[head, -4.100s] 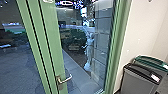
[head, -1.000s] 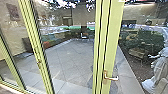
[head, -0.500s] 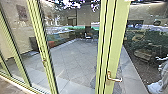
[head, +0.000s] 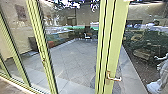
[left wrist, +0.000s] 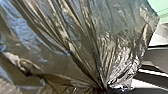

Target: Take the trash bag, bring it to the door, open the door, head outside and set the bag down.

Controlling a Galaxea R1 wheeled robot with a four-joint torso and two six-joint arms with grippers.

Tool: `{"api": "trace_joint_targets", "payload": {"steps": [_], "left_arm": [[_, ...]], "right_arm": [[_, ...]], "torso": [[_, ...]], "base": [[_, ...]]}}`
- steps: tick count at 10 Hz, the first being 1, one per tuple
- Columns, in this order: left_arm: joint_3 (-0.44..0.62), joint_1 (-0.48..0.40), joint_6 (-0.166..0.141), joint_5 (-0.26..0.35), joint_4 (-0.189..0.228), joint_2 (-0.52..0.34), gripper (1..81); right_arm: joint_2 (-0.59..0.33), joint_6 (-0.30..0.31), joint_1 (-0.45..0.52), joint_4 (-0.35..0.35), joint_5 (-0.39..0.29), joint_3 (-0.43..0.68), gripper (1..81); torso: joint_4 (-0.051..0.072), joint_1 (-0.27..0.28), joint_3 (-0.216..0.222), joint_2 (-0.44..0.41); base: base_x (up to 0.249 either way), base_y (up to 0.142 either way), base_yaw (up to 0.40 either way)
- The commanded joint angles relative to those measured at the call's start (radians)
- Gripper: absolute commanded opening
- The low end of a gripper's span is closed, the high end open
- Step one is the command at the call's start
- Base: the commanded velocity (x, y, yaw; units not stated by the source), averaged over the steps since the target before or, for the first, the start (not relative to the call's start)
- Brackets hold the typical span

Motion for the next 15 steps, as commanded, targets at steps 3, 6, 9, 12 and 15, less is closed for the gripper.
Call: {"api": "trace_joint_targets", "payload": {"steps": [3,6,9,12,15], "left_arm": [[0.006,-0.048,0.002,0.063,-0.006,0.005,1.0],[0.006,-0.048,0.002,0.063,-0.007,0.005,1.0],[0.0,-0.048,0.003,0.063,-0.009,0.005,1.0],[-0.001,-0.048,0.002,0.061,-0.01,0.005,1.0],[-0.001,-0.048,0.0,0.064,-0.007,0.005,1.0]], "right_arm": [[0.003,-0.003,0.04,0.001,-0.063,-0.004,81.1],[0.005,-0.003,0.034,0.003,-0.063,-0.004,81.1],[0.005,-0.003,0.034,0.004,-0.061,-0.004,81.1],[0.0,-0.001,0.034,0.007,-0.061,-0.004,81.1],[-0.01,-0.001,0.034,0.007,-0.06,0.002,81.1]], "torso": [[0.0,0.0,0.0,0.0],[0.0,0.0,0.0,0.0],[0.0,-0.002,0.0,-0.001],[0.0,-0.001,0.0,-0.001],[0.0,0.0,0.0,0.0]], "base": [[0.0,0.0,0.0],[0.022,0.0,0.0],[0.082,0.0,0.0],[0.078,0.0,0.0],[0.0,0.0,0.0]]}}
